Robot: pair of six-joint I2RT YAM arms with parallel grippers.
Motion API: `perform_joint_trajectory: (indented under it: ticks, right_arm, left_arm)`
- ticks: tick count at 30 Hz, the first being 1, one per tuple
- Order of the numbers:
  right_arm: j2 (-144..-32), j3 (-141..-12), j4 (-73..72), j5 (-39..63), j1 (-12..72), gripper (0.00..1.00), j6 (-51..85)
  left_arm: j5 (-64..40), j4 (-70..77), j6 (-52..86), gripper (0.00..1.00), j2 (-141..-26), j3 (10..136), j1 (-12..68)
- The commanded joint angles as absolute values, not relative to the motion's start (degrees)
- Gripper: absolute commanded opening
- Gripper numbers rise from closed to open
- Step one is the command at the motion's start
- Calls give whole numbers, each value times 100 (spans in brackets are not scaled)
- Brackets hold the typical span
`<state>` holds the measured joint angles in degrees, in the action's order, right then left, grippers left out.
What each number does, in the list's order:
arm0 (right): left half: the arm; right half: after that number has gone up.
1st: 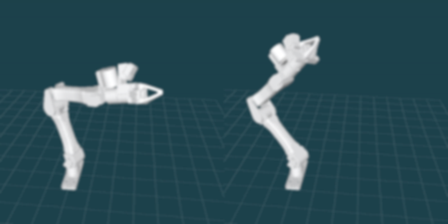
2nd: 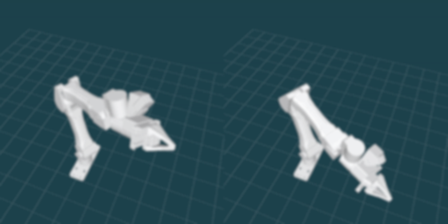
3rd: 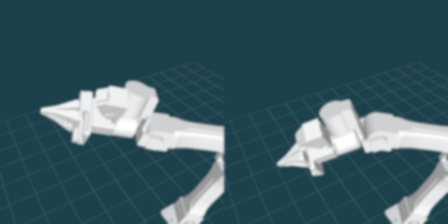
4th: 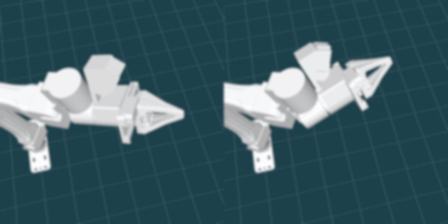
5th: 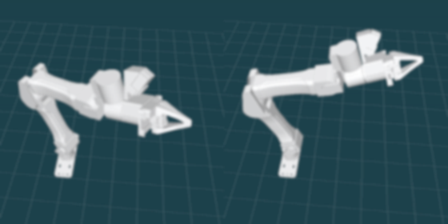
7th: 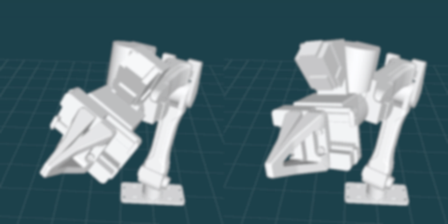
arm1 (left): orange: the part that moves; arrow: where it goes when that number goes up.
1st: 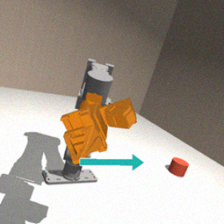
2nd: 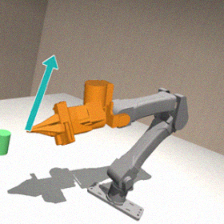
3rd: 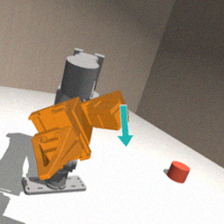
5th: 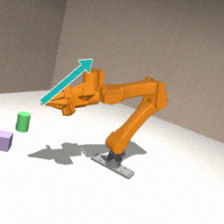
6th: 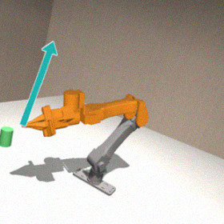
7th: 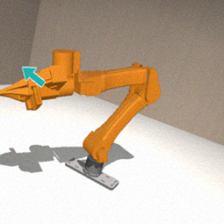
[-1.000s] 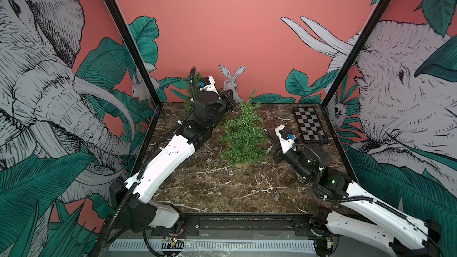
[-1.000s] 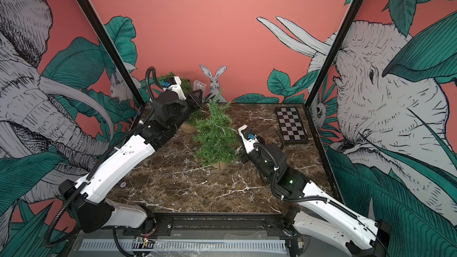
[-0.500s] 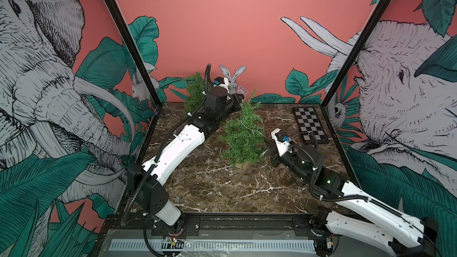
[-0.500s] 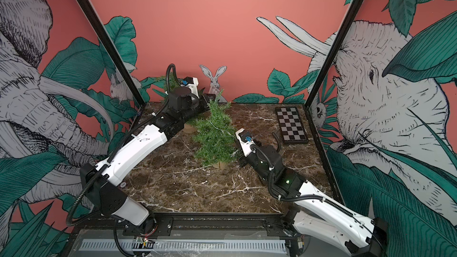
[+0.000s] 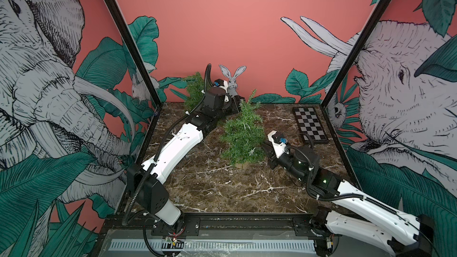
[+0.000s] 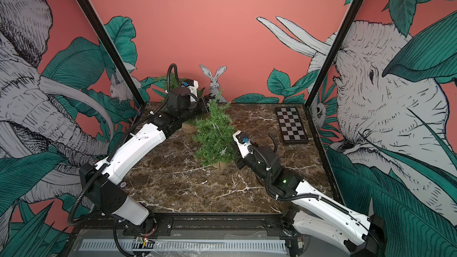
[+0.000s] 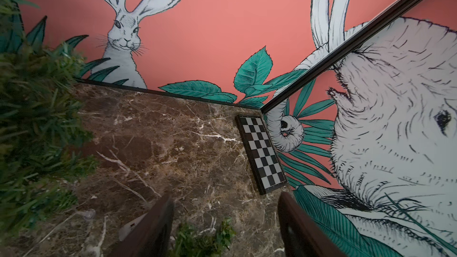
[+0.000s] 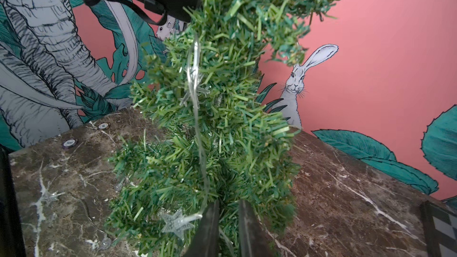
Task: Wrap string light around the christmas tree
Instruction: Wrap the light string around the Christmas tree.
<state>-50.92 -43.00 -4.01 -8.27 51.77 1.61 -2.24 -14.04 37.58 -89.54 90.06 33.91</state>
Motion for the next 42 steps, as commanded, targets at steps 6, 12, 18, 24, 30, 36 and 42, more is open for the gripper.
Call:
perform_joint_trajectory:
  ticks: [6,12,18,24,30,36,42]
  right_arm:
    - [-4857,-4249,-676,-844,5199,56,224]
    - [-4494,-4241,-257,-1180,5203,74,204]
    - [-3693,-4021,640,-2405,5203,77,954]
    - [-3066,-3846,1846,-2640,5201,77,2082]
    - [-3082,-3294,2134,-2103,5203,75,2837]
    - [-3351,-2311,1003,-1344,5203,71,3175]
    - [-3667,-1500,-143,-989,5203,67,3580]
  left_arm:
    - [-140,-1451,3521,76,-8519,9051,3346]
    - [-74,-1457,3394,81,-8380,9130,3346]
    - [158,-1509,3119,83,-8002,9032,3348]
    - [320,-1516,2697,84,-7467,8735,3347]
    - [262,-1809,2277,85,-6920,8330,3348]
    - [135,-1944,2084,85,-6342,7715,3348]
    - [259,-2157,2039,85,-5924,7225,3346]
